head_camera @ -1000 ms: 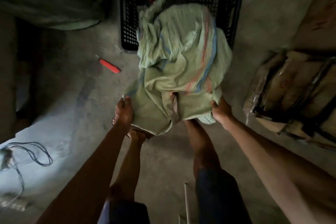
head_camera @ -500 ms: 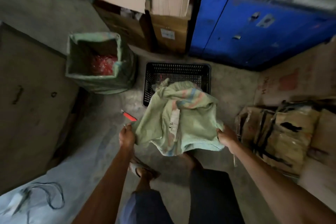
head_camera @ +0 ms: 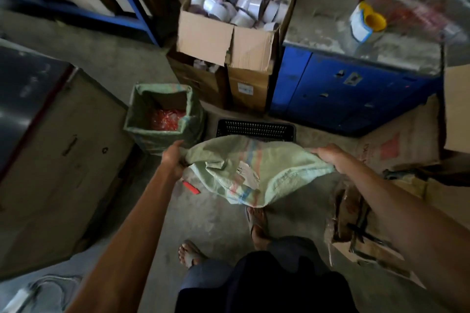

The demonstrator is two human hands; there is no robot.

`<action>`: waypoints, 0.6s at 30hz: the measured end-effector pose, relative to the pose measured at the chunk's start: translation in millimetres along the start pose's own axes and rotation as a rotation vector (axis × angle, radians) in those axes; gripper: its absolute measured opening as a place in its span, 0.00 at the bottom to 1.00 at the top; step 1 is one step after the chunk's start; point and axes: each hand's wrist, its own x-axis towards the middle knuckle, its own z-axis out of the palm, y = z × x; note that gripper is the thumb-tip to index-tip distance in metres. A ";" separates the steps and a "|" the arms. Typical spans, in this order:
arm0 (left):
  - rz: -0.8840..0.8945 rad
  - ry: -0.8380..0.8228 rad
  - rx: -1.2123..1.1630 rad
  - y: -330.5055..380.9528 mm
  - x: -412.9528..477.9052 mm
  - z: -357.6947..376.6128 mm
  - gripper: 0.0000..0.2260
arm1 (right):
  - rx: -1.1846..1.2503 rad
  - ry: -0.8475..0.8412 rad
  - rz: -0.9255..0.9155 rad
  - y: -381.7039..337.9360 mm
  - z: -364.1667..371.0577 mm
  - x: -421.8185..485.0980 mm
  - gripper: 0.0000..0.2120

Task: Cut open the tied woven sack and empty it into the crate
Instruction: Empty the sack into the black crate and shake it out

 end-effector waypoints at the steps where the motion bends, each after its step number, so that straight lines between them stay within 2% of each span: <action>1: 0.010 -0.005 0.014 4.2 2.2 -3.4 0.21 | -0.016 -0.011 -0.011 -1.2 -5.7 0.6 0.26; 4: 0.040 -0.021 0.102 10.3 28.1 -18.2 0.27 | -0.095 -0.049 -0.087 -2.6 -18.8 -0.6 0.44; 6: 0.046 -0.101 0.213 17.4 7.4 -12.4 0.29 | -0.195 -0.141 -0.153 -5.9 -25.0 -7.8 0.49; 7: 0.075 -0.119 0.290 20.8 -3.1 -8.0 0.26 | -0.284 -0.194 -0.188 -6.2 -27.8 -11.4 0.52; 9: 0.177 -0.103 0.581 26.7 -24.8 2.5 0.18 | -0.445 -0.282 -0.235 -10.4 -34.7 -17.0 0.58; 11: 0.261 -0.142 0.995 31.9 -36.2 13.8 0.16 | -0.532 -0.311 -0.262 -16.7 -43.0 -18.2 0.62; 12: 0.293 -0.166 1.174 35.7 -42.7 17.7 0.18 | -0.574 -0.304 -0.272 -20.0 -46.1 -17.3 0.59; 15: 0.374 -0.028 1.507 44.6 -45.2 22.8 0.33 | -0.759 -0.168 -0.361 -30.1 -54.5 -15.7 0.37; 16: 0.410 0.029 1.566 48.2 -49.0 24.3 0.34 | -0.809 -0.120 -0.402 -34.5 -57.2 -17.3 0.31; 18: 0.516 0.048 1.640 57.9 -55.3 25.9 0.29 | -0.837 -0.044 -0.431 -42.0 -65.8 -21.5 0.23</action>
